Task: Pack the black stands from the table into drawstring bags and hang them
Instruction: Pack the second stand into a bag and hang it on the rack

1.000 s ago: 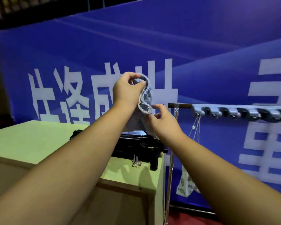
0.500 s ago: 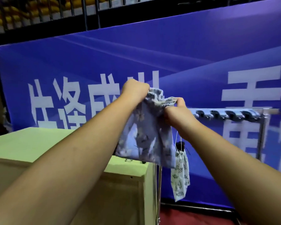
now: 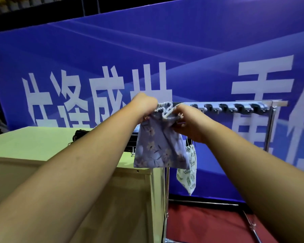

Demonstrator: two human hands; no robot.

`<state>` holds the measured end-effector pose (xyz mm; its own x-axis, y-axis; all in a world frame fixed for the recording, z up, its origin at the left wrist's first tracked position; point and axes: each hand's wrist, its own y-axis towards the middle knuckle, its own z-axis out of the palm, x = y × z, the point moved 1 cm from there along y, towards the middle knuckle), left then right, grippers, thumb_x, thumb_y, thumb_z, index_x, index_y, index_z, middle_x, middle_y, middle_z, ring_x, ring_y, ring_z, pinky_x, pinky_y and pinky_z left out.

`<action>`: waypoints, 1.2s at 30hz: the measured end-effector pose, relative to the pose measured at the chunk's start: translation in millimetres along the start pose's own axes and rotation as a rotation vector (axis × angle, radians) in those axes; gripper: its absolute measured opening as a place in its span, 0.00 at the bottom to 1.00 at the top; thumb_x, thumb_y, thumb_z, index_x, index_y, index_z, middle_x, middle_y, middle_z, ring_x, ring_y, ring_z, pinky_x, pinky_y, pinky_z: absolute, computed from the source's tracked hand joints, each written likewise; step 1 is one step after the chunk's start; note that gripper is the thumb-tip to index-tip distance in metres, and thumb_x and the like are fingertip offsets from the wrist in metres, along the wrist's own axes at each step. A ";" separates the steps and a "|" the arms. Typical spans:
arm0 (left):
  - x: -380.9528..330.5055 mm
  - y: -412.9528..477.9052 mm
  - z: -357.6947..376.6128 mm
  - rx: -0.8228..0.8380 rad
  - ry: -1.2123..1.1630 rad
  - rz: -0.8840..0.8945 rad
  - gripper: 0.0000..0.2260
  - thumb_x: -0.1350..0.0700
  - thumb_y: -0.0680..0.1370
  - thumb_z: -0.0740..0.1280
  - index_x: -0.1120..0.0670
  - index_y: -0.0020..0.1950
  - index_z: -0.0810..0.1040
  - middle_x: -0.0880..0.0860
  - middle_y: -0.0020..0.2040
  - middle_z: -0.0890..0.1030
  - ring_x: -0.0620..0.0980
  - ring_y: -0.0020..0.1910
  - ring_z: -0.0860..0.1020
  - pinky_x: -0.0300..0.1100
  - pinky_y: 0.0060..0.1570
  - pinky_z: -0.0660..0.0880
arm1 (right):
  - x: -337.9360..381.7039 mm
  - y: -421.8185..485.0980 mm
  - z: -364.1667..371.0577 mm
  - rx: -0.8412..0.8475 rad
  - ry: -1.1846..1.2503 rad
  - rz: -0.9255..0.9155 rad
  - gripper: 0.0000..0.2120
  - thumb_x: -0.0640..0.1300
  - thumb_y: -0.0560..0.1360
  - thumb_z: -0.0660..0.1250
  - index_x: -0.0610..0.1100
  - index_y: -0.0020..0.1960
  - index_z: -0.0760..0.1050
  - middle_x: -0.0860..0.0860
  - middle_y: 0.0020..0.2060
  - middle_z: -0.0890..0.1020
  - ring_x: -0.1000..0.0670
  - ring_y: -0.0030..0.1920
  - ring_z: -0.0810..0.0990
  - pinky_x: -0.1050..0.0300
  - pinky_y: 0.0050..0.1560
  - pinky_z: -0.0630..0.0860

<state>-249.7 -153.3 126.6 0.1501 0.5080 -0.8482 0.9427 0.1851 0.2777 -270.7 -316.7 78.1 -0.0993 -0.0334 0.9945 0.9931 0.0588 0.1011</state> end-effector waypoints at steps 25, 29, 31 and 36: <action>121.1 -38.7 25.5 0.181 0.047 -0.263 0.06 0.59 0.66 0.63 0.54 0.42 0.72 0.54 0.29 0.70 0.53 0.27 0.69 0.43 0.34 0.68 | -103.0 12.2 41.3 0.137 -0.684 0.162 0.15 0.49 0.69 0.70 0.37 0.47 0.80 0.40 0.37 0.82 0.46 0.34 0.77 0.54 0.38 0.72; 142.3 -32.8 14.8 0.140 0.170 -0.197 0.05 0.61 0.69 0.64 0.55 0.34 0.71 0.53 0.28 0.71 0.55 0.29 0.68 0.41 0.34 0.68 | -119.6 18.1 66.9 0.251 -0.849 0.143 0.06 0.44 0.71 0.70 0.41 0.39 0.79 0.42 0.33 0.80 0.46 0.34 0.77 0.54 0.38 0.72; 155.0 -25.4 6.3 0.104 0.267 -0.153 0.09 0.61 0.73 0.64 0.56 0.33 0.69 0.53 0.30 0.70 0.56 0.31 0.67 0.44 0.30 0.64 | -130.2 24.7 74.3 0.274 -0.978 0.160 0.10 0.40 0.77 0.69 0.40 0.37 0.76 0.47 0.28 0.78 0.49 0.24 0.76 0.63 0.29 0.70; 186.2 -24.5 -13.8 0.068 0.597 -0.118 0.09 0.53 0.70 0.63 0.56 0.40 0.79 0.54 0.39 0.81 0.58 0.42 0.79 0.44 0.43 0.77 | -151.5 36.8 89.9 0.283 -1.235 0.107 0.09 0.40 0.80 0.66 0.36 0.53 0.82 0.42 0.45 0.83 0.43 0.40 0.84 0.54 0.39 0.82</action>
<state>-248.9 -51.7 -31.9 -0.1312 0.8748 -0.4663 0.9625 0.2250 0.1513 -224.7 -219.8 -66.4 -0.1625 0.9238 0.3468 0.9670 0.2190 -0.1303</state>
